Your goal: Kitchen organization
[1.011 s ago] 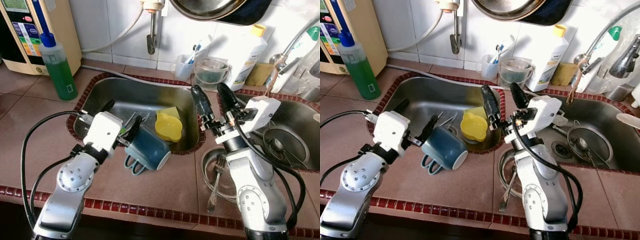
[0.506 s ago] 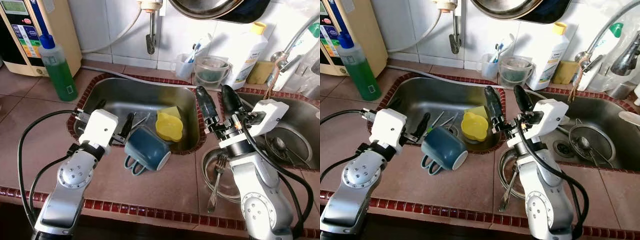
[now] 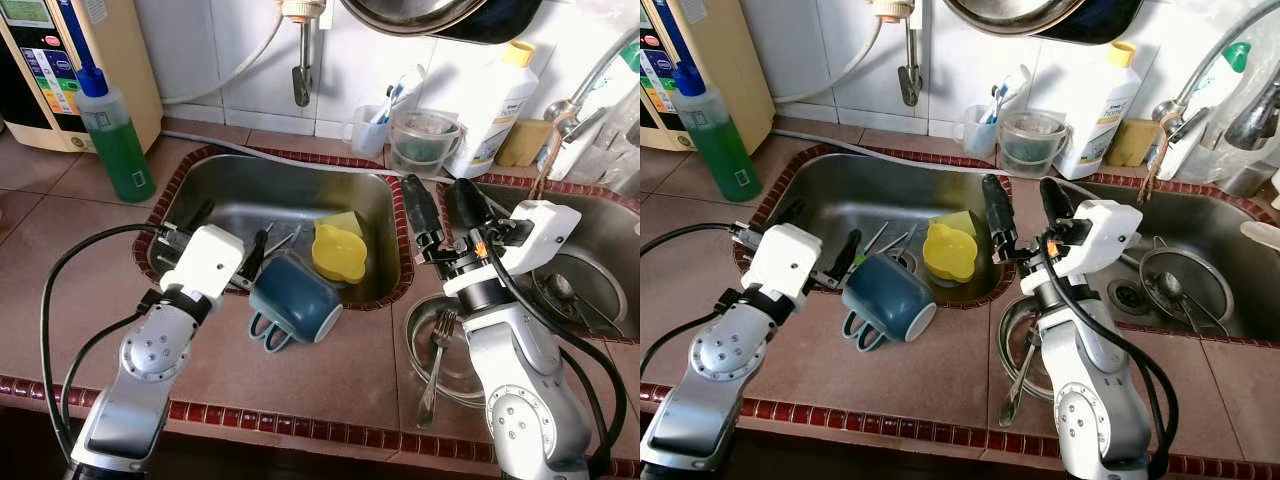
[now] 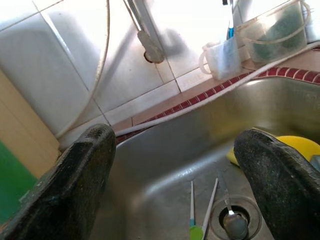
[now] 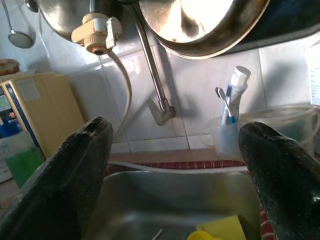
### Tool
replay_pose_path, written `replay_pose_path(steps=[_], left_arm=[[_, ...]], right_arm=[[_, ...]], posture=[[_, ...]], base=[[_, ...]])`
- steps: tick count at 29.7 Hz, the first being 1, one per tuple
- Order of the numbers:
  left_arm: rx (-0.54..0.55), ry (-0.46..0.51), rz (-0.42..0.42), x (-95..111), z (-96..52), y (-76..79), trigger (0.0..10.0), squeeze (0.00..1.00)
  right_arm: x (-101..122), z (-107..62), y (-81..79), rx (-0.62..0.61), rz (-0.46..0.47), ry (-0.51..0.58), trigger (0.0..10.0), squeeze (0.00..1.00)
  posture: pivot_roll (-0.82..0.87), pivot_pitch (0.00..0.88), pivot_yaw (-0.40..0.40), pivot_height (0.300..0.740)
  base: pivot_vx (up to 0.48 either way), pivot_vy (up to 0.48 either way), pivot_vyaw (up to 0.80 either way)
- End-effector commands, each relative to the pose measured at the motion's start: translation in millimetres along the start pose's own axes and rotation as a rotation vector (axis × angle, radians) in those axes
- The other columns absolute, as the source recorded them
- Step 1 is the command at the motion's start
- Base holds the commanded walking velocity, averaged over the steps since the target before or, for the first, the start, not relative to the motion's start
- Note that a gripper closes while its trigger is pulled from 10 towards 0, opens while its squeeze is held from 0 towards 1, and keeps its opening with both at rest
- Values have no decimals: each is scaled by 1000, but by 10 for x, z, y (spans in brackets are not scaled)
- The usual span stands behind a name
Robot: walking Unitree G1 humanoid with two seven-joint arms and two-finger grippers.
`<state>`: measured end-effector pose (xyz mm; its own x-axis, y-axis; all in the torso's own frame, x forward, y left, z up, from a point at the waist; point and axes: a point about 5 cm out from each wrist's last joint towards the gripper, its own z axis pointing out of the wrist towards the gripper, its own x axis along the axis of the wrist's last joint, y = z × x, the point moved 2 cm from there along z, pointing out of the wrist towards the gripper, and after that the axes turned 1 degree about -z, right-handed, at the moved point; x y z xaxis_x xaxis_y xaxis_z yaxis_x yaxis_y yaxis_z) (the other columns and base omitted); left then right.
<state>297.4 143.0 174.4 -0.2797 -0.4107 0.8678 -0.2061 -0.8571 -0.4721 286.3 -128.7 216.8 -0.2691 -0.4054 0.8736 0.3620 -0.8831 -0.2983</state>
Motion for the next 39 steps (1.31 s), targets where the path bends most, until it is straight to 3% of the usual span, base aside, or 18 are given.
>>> replay_pose_path(steps=[1, 16, 25, 39], left_arm=[[-19, -8, 15, -32, -17, 37, 10000, 0], [-61, 2, 25, -22, -66, 81, 10000, 0], [-112, 21, 14, -5, -129, 90, 10000, 0], [-224, 42, 17, 32, -272, 86, 10000, 0]], right_arm=[[4, -34, 6, -13, 2, -7, 10000, 0], [-123, -179, -16, -22, 15, -76, 10000, 0], [-341, -399, 69, -19, -64, -215, 10000, 0], [-361, -445, 139, -16, -96, -233, 10000, 0]], posture=[[-109, 113, -20, 740], [-107, 130, -14, 740], [-105, 131, -11, 740], [-106, 119, -4, 740]], base=[[0, 0, 0], [0, 0, 0], [0, 0, 0], [0, 0, 0]])
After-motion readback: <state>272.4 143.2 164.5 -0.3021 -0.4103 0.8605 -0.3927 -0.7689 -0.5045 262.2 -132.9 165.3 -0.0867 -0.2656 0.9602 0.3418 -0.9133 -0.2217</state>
